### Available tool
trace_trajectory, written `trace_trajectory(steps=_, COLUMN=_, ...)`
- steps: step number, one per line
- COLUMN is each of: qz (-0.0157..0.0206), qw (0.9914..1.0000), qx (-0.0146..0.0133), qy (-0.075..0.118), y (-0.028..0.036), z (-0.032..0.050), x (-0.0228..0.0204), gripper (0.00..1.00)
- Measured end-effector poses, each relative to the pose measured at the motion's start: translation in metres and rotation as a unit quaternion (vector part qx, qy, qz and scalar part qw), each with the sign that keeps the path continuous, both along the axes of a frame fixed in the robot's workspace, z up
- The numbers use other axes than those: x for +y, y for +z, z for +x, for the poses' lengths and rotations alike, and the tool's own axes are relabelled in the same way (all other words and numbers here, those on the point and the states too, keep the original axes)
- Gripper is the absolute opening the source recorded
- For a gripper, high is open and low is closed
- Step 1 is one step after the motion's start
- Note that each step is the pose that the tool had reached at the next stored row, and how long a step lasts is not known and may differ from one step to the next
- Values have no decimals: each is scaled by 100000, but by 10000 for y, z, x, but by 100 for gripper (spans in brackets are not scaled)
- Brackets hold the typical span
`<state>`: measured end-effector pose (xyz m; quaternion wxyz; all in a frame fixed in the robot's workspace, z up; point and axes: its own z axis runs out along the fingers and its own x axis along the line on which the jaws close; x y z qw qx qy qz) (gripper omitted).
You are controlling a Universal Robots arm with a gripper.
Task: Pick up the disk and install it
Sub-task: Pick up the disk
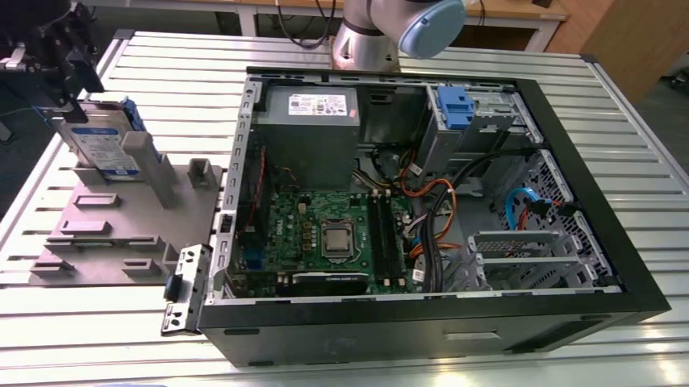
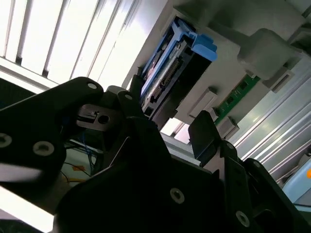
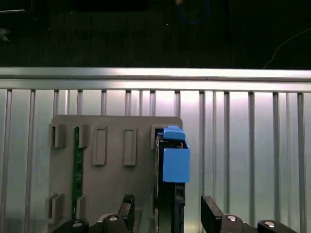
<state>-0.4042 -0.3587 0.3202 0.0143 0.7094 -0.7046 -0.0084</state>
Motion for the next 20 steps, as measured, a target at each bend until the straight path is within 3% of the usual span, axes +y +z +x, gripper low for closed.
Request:
trace_trajectory(steps=6, qz=-1, qw=99978, qx=-192, qy=2091, y=-65, z=-2, x=0, gripper=65)
trace_trajectory(steps=9, qz=116, qw=99976, qx=-199, qy=2181, y=-101, z=-3, x=0, gripper=65)
trace_trajectory(steps=14, qz=504, qw=99995, qx=-209, qy=812, y=-139, z=-1, x=-1, gripper=65)
trace_trajectory(steps=20, qz=572, qw=99998, qx=-206, qy=-294, y=-167, z=-1, x=-1, gripper=65)
